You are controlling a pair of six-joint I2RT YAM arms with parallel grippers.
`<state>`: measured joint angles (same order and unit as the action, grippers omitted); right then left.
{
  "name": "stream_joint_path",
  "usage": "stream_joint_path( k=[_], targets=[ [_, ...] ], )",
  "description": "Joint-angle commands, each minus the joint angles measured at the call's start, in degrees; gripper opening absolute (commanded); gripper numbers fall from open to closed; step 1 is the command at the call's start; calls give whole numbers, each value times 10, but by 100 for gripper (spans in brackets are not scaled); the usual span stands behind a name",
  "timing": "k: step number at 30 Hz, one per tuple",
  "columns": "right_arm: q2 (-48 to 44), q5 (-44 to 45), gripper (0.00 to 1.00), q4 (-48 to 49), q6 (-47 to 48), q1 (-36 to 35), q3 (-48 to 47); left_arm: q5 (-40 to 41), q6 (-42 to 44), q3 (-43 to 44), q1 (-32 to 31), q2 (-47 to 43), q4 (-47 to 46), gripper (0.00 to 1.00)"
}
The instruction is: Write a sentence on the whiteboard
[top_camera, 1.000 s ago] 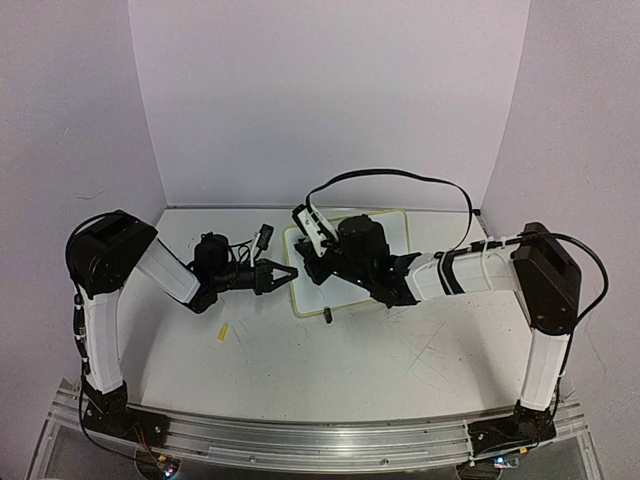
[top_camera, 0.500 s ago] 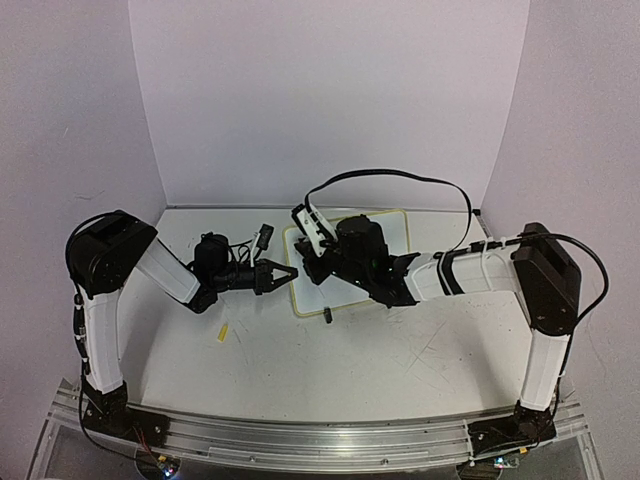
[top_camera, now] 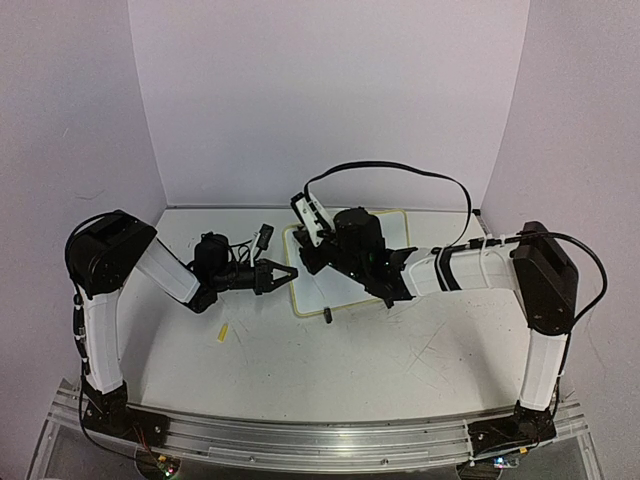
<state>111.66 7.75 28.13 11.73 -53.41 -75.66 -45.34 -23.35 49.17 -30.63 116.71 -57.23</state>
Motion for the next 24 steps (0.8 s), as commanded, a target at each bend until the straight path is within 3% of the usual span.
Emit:
stream_joint_path(
  k=[1,24],
  targets=[
    [2,37,0,24,4,8,-17,16,21,0,3,-11,35,0],
    [-33,76,0,26,-5,12,44,16,22,0,3,-12,37,0]
  ],
)
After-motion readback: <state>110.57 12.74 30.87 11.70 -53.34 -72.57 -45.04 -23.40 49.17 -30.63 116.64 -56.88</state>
